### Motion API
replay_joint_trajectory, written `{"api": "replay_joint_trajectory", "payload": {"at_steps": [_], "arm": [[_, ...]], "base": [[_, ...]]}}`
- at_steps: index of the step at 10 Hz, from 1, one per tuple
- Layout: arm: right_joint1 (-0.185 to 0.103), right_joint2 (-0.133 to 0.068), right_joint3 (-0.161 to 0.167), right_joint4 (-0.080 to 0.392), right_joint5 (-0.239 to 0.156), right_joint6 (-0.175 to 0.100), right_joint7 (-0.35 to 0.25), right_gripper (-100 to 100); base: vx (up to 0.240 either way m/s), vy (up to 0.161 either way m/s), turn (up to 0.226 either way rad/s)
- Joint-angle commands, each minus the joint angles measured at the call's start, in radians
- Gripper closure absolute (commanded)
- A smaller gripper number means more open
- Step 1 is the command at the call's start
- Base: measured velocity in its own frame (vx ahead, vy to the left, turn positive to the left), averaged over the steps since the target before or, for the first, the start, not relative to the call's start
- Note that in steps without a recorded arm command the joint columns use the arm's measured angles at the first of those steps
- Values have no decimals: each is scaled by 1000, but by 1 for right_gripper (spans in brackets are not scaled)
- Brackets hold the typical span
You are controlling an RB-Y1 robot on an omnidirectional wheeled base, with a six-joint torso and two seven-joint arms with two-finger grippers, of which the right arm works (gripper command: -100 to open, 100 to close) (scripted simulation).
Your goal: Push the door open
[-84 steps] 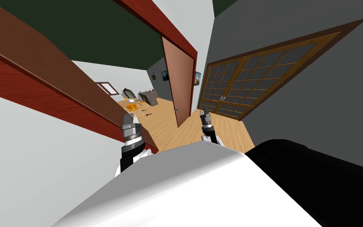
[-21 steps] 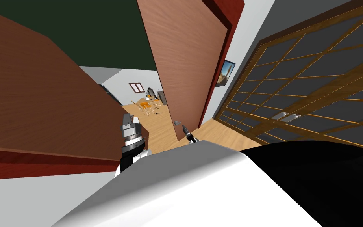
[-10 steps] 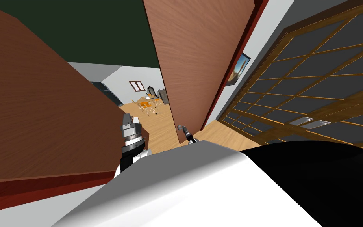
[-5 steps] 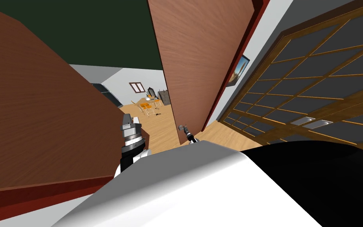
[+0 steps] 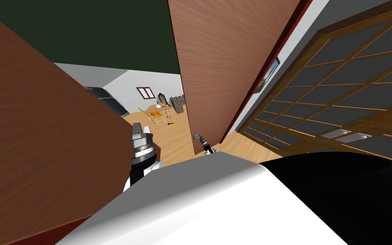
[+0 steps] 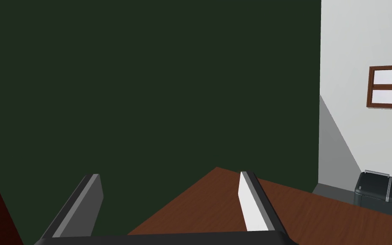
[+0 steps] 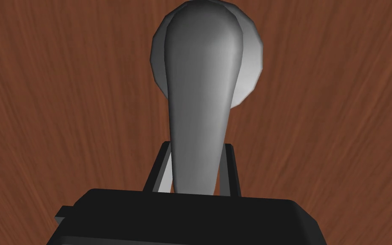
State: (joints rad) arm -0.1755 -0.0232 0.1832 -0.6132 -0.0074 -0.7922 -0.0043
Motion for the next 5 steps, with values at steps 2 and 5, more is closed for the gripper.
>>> {"api": "replay_joint_trajectory", "payload": {"at_steps": [2, 5], "arm": [[-3, -17, -33, 8, -15, -13, 12, 100], [-4, -25, -61, 9, -30, -12, 22, 100]], "base": [[131, 83, -51], [98, 87, -49]]}}
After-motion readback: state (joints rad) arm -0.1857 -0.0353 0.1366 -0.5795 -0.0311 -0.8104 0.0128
